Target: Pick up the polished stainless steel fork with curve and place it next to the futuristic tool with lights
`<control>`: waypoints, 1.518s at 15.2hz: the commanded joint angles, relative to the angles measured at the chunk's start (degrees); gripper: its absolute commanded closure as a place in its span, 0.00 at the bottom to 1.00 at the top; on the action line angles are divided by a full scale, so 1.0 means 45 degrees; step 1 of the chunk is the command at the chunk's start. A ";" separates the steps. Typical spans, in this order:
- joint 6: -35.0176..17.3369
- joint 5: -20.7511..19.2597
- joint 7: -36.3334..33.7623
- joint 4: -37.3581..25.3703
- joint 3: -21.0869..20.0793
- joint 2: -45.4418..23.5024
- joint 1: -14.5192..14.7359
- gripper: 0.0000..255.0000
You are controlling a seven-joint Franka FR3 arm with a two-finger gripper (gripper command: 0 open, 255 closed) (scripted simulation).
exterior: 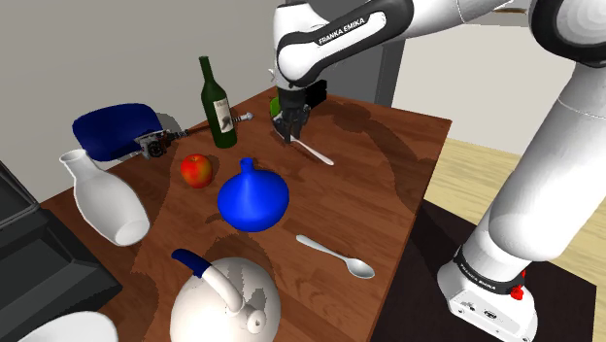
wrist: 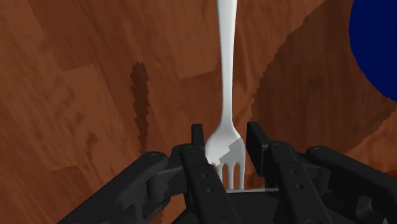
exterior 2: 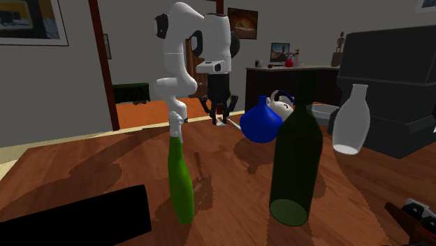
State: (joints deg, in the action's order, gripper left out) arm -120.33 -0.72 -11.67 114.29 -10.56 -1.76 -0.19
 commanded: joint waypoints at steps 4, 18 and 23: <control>0.0671 -0.0293 0.0490 -0.2627 0.0293 -0.1988 -0.0275 1.00; 0.3125 -0.0730 0.1580 -1.0787 0.0804 -0.7714 -0.0593 1.00; 0.2305 -0.0745 0.1560 -1.0020 0.0814 -0.7769 -0.0621 1.00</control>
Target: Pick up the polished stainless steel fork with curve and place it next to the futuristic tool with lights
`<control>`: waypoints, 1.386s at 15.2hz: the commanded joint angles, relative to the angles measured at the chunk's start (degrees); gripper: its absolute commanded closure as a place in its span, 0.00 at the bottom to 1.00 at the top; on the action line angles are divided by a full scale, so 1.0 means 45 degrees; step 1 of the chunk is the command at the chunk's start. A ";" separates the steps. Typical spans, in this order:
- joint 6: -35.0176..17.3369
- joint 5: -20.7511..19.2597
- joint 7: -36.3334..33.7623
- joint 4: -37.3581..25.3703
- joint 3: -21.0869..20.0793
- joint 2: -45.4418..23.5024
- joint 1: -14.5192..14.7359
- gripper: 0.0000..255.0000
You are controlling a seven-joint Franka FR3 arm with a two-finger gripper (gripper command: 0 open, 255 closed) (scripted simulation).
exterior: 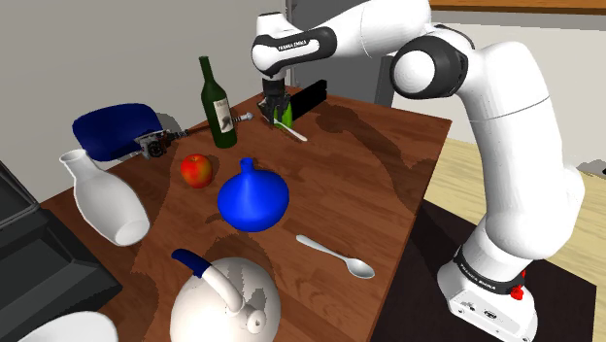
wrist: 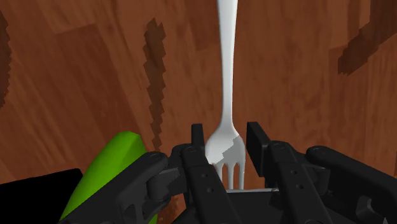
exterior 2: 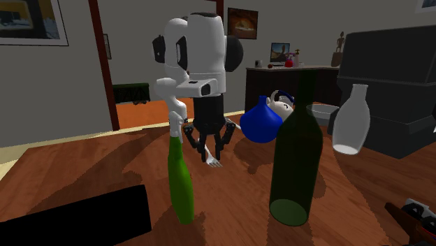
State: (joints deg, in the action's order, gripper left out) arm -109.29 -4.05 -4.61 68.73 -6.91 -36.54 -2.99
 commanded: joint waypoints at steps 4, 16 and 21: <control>-0.0767 -0.0024 -0.0025 0.0620 0.0014 -0.0144 -0.0013 1.00; -0.2121 -0.0085 -0.0068 0.1533 0.0054 -0.0587 -0.0024 1.00; -0.2119 -0.0085 -0.0068 0.1531 0.0055 -0.0587 -0.0024 1.00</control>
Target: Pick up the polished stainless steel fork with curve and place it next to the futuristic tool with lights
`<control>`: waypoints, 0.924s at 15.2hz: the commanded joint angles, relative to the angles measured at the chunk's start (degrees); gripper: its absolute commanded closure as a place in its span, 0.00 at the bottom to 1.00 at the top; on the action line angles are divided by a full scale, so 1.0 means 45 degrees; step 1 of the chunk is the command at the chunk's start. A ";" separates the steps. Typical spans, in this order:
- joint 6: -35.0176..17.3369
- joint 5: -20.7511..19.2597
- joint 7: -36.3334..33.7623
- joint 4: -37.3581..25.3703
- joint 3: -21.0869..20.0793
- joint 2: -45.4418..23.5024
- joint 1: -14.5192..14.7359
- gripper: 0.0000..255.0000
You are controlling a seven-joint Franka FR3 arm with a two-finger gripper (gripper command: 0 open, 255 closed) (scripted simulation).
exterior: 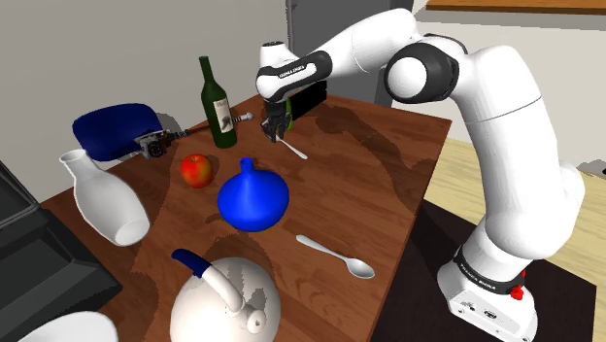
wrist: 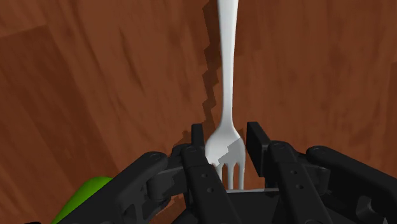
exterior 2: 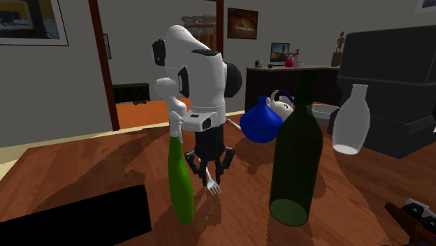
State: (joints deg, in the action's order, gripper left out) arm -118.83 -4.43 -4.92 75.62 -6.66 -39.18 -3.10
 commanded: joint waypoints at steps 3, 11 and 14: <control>0.0000 0.0000 0.0000 0.0000 0.0000 0.0000 0.0000 0.00; 0.1208 0.0074 0.0046 -0.0569 -0.0047 0.0643 -0.0018 0.00; 0.1208 0.0074 0.0046 -0.0568 -0.0047 0.0643 -0.0017 0.00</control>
State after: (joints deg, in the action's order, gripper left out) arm -113.54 -4.10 -4.74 73.22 -6.87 -36.25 -3.16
